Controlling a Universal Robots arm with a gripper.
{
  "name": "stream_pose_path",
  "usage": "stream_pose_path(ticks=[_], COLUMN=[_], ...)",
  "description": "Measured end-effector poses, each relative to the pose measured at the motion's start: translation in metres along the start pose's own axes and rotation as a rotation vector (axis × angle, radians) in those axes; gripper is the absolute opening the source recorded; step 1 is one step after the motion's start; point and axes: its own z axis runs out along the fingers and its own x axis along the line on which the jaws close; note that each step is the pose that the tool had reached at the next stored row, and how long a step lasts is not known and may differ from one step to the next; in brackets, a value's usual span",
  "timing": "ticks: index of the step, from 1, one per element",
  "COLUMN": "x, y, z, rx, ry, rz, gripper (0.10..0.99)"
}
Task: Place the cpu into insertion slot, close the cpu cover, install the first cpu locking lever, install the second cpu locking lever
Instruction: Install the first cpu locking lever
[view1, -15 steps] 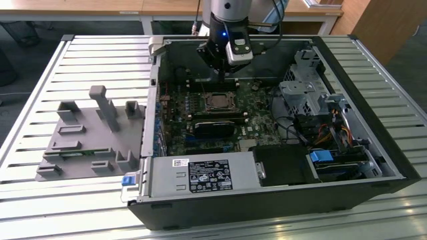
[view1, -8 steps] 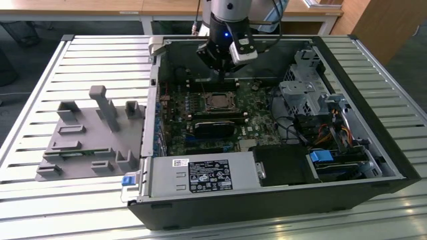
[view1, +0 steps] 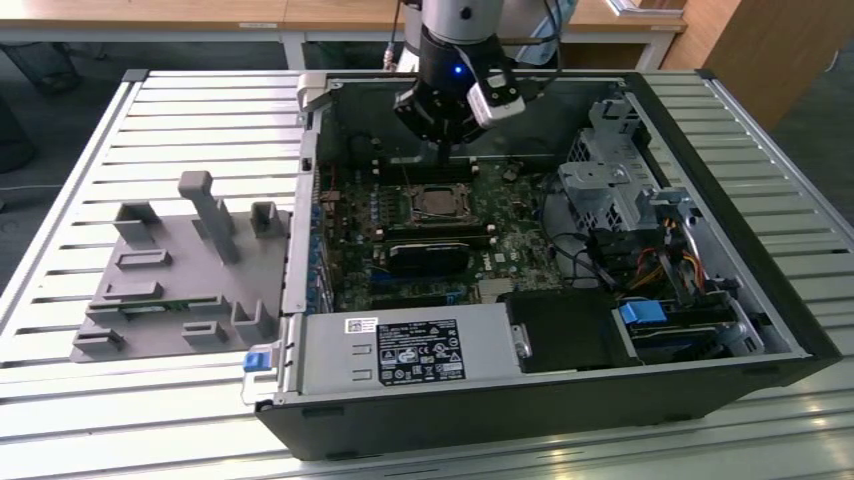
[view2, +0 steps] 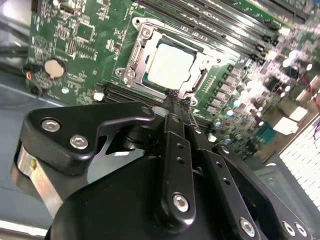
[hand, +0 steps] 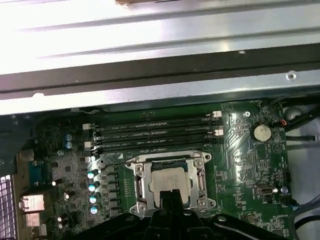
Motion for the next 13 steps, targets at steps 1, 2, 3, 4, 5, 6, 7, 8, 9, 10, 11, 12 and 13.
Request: stream_pose_path(ticks=[1,2,3,4,5,6,7,8,9,10,11,12,13], x=[0.0,0.0,0.0,0.0,0.0,0.0,0.0,0.0,0.0,0.0001,0.0013,0.0035,0.0062], y=[0.0,0.0,0.0,0.0,0.0,0.0001,0.0,0.0,0.0,0.0,-0.0001,-0.0004,-0.0007], z=[0.0,0.0,0.0,0.0,0.0,0.0001,0.0001,0.0001,0.0002,0.0003,0.0004,0.0005,0.0005], rx=[0.0,0.0,0.0,0.0,0.0,0.0,-0.003,-0.011,-0.022,-0.032,-0.036,-0.037,-0.037], ry=[-0.0004,-0.0008,-0.0014,-0.0019,-0.0021,-0.002,-0.0015,-0.0008,-0.0001,-0.0001,-0.002,-0.0046,-0.0062], rz=[-0.017,-0.033,-0.05,-0.065,-0.083,-0.099,-0.111,-0.119,-0.124,-0.126,-0.127,-0.127,-0.127], gripper=[0.106,0.106,0.106,0.106,0.106,0.106,0.106,0.106,0.106,0.106,0.106,0.106,0.106])
